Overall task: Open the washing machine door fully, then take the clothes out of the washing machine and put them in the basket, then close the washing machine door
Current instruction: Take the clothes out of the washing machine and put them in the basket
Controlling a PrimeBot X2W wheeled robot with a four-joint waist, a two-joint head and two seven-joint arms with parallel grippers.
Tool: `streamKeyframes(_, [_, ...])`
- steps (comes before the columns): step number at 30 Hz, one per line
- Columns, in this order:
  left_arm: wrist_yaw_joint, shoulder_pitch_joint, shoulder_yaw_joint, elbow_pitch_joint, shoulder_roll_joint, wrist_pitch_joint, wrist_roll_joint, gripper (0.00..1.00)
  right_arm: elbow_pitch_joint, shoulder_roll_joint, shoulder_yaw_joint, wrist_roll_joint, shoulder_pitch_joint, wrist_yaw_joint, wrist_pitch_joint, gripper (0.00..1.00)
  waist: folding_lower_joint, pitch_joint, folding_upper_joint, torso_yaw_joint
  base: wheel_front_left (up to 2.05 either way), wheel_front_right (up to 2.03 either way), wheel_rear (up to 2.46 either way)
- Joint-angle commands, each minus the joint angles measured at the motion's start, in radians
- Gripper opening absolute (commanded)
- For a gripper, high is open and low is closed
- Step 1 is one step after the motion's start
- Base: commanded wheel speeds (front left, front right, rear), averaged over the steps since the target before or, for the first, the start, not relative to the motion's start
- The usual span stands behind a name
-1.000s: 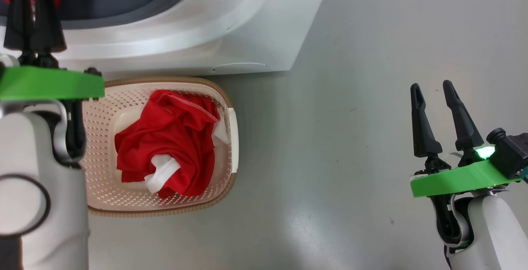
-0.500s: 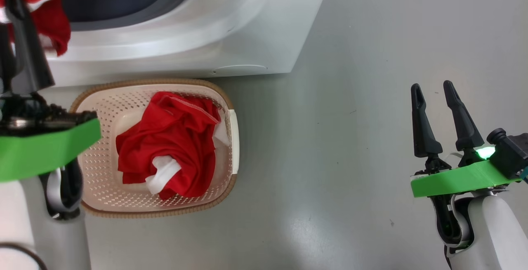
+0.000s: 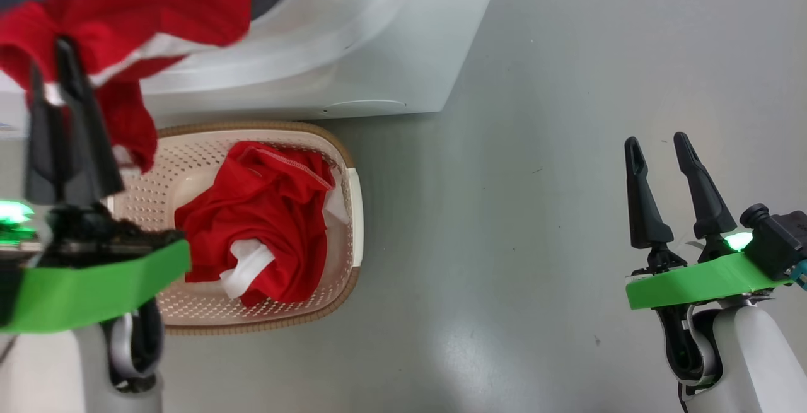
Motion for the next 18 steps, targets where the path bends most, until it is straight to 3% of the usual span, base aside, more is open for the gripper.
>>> streamKeyframes(1, [0.006,0.030,0.017,-0.007,0.026,-0.003,-0.004,0.00,-0.020,0.002,0.027,-0.007,0.016,0.007,-0.006,1.00,0.0000,0.001,-0.0001,-0.001,0.00,0.00,0.00])
streamKeyframes(18, [-0.037,-0.036,-0.044,0.495,0.026,-0.003,-0.017,0.00,-0.020,0.002,0.040,-0.001,-0.006,0.007,-0.006,1.00,0.0000,0.039,-0.0001,-0.015,0.00,0.00,0.00])
